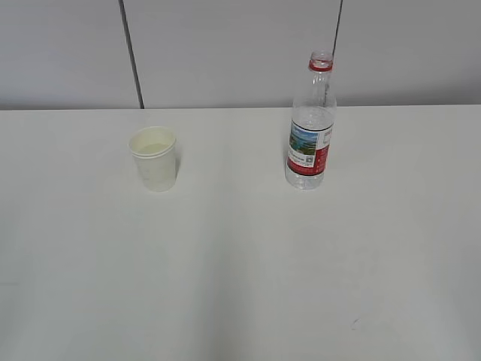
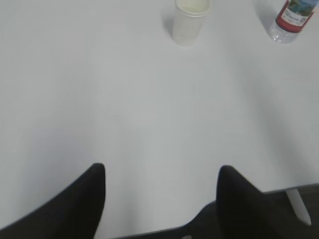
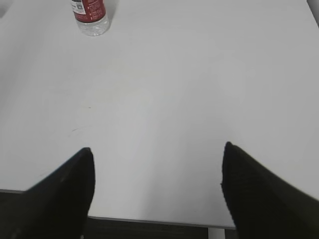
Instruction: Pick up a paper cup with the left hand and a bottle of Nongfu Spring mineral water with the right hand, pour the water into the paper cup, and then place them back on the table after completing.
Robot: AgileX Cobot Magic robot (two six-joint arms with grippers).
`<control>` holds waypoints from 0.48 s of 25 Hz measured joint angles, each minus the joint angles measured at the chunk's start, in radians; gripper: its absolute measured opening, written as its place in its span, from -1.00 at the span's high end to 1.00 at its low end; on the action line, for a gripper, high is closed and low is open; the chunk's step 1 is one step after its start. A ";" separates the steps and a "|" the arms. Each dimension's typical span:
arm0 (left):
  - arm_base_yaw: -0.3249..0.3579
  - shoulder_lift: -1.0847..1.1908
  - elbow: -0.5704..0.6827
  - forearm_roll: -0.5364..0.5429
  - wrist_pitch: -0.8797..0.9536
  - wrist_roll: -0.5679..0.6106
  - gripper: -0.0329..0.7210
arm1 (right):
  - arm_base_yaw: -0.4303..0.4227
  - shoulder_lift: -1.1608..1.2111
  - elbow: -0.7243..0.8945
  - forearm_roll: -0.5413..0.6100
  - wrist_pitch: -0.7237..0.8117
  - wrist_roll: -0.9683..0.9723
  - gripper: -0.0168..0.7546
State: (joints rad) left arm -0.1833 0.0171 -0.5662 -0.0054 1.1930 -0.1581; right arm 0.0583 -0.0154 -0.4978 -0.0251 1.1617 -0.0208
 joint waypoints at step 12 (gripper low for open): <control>0.000 -0.007 0.039 0.005 -0.087 0.000 -0.25 | 0.000 0.000 0.000 0.000 -0.004 -0.002 -0.56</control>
State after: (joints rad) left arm -0.1833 0.0106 -0.5274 0.0000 1.1064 -0.1581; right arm 0.0583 -0.0154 -0.4978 -0.0251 1.1579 -0.0230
